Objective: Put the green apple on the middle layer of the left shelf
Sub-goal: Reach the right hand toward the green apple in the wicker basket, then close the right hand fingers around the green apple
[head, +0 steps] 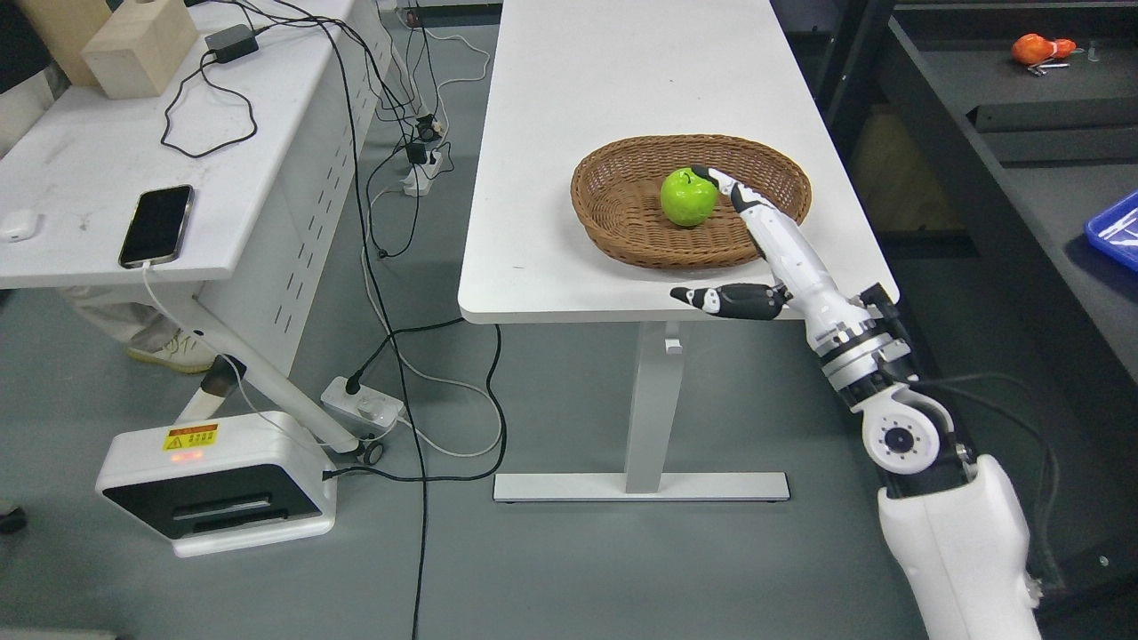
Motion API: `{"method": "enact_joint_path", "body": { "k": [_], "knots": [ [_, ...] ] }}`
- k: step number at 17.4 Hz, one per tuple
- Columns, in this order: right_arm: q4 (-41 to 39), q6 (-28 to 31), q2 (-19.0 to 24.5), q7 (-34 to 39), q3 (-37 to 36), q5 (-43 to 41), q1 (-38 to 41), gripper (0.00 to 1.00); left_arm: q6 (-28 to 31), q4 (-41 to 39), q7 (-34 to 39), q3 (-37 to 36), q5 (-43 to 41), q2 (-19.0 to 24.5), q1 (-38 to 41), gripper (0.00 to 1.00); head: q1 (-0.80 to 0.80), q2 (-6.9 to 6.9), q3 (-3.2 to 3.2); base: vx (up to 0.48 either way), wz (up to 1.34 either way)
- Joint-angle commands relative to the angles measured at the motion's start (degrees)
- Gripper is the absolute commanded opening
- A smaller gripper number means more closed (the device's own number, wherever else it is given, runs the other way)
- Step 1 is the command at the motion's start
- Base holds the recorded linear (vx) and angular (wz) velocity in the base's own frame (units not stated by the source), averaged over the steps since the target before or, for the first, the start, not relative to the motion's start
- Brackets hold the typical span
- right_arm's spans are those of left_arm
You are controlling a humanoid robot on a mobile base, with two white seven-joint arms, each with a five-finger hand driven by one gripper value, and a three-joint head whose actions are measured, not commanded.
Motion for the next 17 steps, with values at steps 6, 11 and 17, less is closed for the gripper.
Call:
{"method": "enact_joint_path", "body": {
  "k": [6,11,17],
  "knots": [
    [23.48,4.9,-2.1,8.94,13.16,3.71,-17.21,1.0,0.05,-0.03,0.02,0.0,0.0,1.0,-0.01,1.0,0.0,0.0,0.0,0.135,-0.24],
    [23.49,4.82,-1.3,10.63,14.05,1.18,-15.54,1.0,0.05,-0.04,0.02,0.0,0.0,1.0,-0.01,1.0,0.0,0.0,0.0,0.219,-0.17],
    [23.4,4.55,-1.74,12.12,17.38,-0.51,-13.79,1.0,0.05,-0.04,0.02,0.0,0.09,1.0,-0.01,1.0,0.0,0.0,0.0,0.199,-0.07]
  ]
}}
